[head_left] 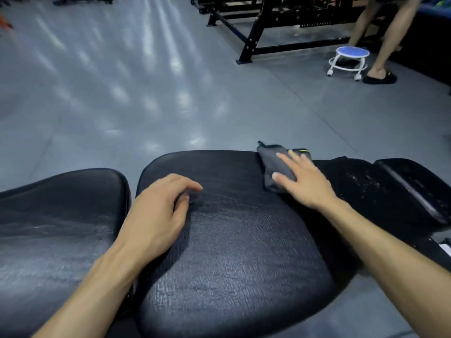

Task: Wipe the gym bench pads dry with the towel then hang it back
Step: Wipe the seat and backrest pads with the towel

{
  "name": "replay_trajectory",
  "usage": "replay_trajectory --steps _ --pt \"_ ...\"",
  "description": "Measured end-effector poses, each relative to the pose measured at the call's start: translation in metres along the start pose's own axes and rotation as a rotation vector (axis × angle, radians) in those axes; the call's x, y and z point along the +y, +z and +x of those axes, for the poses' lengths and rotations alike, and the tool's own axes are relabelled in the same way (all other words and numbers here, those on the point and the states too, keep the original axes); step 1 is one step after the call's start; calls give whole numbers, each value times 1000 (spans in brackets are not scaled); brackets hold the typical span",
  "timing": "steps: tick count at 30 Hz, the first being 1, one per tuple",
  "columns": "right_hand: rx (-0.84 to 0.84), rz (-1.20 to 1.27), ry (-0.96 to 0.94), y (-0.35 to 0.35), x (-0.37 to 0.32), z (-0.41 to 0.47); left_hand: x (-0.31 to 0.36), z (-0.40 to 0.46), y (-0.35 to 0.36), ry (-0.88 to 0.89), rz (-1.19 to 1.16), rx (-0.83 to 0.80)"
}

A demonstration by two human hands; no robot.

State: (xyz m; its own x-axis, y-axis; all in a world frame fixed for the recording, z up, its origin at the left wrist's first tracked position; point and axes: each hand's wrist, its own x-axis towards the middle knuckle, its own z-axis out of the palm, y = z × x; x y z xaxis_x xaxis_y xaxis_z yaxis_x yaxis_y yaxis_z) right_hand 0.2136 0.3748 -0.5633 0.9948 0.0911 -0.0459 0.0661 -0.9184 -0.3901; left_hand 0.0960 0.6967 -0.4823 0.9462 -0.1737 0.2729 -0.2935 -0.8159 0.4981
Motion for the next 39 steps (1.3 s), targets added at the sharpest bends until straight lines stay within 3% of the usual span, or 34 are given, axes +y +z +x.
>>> replay_trajectory --steps 3,8,12,14,17,21,24,28,33,39 --pt "-38 -25 79 10 -49 40 1 -4 -1 -20 0 10" --pt "-92 -69 -423 39 -177 -2 7 -10 -8 -145 -134 187" --pt "-46 -59 -679 33 -131 -78 12 -25 -24 -243 -144 239" --pt "-79 -10 -607 20 -84 -84 15 -40 -34 -283 -116 199" --pt "-140 31 -330 3 -52 -51 23 -72 -51 -301 -122 156" --pt "-158 -37 -173 12 -103 5 38 -125 -76 -314 -105 211" --pt "-159 -67 -266 26 -182 6 50 -160 -83 -366 -105 256" --pt "-146 -114 -524 42 -241 -63 67 -185 -85 -415 -79 337" --pt "-94 -61 -688 38 -190 -154 97 -189 -76 -460 -64 388" --pt "-106 -85 -598 19 -96 -217 134 -182 -50 -506 -74 363"
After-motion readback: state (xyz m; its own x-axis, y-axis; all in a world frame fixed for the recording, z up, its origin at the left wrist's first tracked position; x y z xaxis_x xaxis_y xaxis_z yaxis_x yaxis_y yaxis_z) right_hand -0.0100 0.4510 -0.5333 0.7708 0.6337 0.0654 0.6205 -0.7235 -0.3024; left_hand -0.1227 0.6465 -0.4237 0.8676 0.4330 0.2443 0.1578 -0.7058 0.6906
